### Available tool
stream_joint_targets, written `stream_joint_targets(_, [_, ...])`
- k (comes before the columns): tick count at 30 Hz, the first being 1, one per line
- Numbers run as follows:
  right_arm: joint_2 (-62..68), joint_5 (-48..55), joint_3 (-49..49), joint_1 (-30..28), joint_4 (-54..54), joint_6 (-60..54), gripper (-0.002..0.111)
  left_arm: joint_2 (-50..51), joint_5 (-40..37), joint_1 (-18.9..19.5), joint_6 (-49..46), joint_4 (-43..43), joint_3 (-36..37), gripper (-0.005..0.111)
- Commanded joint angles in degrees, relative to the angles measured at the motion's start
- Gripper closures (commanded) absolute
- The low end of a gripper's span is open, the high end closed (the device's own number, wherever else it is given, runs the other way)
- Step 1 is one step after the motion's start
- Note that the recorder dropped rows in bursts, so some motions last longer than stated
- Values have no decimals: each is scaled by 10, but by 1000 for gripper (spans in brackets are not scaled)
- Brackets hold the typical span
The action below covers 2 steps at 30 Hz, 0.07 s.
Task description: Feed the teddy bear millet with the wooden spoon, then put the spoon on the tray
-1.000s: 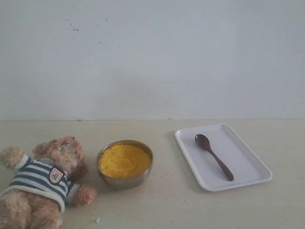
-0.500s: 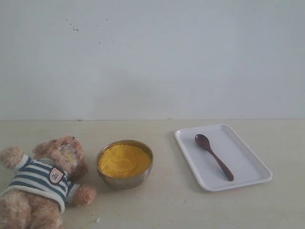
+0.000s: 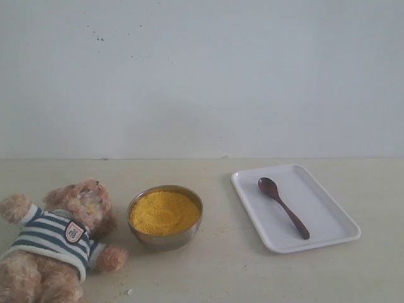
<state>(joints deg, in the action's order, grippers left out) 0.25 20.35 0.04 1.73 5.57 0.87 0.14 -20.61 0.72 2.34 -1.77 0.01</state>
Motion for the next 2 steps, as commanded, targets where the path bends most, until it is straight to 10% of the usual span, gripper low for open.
stream_joint_targets(1, [-2,0,0,0,-1,2,108,-1,0,1,4,-5,0,103])
stream_joint_targets(2, [-2,0,0,0,-1,2,108,-1,0,1,4,-5,0,103])
